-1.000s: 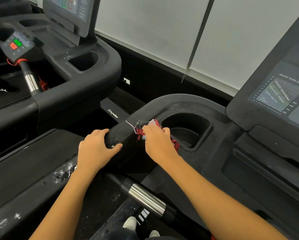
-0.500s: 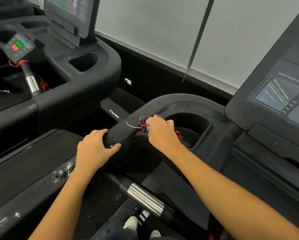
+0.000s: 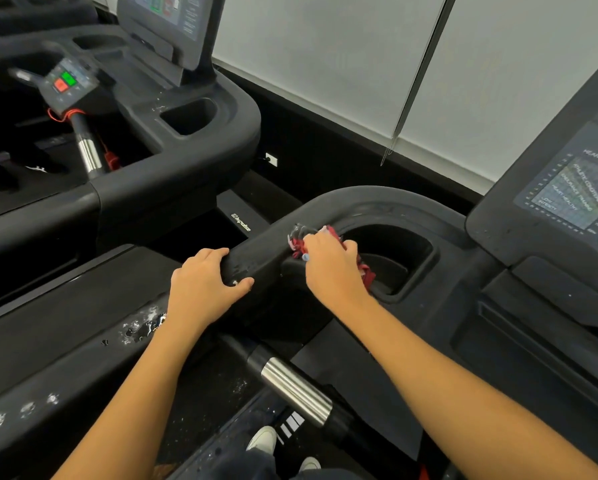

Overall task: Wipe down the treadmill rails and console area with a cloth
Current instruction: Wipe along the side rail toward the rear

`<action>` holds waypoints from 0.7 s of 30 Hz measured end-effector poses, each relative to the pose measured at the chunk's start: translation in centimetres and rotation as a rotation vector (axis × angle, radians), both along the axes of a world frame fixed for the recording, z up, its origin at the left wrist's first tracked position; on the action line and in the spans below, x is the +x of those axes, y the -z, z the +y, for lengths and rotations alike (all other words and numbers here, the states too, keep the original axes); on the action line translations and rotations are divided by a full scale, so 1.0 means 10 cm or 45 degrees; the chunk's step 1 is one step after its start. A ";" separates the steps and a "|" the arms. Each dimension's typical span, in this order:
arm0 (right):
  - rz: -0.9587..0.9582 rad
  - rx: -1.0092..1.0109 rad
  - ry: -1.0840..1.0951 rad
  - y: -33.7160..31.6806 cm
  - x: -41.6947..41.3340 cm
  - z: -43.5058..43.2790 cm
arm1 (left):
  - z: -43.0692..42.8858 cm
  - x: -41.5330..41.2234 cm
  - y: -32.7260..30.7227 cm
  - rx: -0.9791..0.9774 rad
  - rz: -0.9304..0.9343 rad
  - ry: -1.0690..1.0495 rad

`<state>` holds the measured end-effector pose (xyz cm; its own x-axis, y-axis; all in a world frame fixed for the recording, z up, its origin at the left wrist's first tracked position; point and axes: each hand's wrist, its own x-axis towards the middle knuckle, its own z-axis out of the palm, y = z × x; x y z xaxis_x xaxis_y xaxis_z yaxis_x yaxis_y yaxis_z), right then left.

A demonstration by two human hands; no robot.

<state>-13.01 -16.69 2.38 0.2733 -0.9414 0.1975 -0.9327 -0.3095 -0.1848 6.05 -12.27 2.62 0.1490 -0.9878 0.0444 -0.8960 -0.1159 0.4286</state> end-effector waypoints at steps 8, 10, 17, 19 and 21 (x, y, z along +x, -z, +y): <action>-0.762 0.451 -0.083 -0.26 -0.10 0.26 | 0.13 -0.23 -0.05 -0.203 0.012 0.002; -1.054 0.629 0.041 -0.33 -0.05 0.34 | 0.26 -0.44 -0.09 -0.302 0.217 0.051; -2.078 1.604 -0.031 -0.39 -0.04 0.52 | 0.41 -0.78 -0.04 -0.271 0.801 0.131; -2.114 1.681 -0.109 -0.37 -0.07 0.52 | 0.40 -0.76 -0.04 -0.334 0.935 0.130; -2.131 1.696 -0.172 -0.36 -0.10 0.50 | 0.40 -0.75 -0.04 -0.474 0.949 0.146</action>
<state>-13.97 -11.67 6.00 0.6511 -0.6832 -0.3305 0.3077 0.6358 -0.7079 -1.46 -8.31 3.04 0.1681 -0.9390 0.2999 -0.3606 0.2246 0.9053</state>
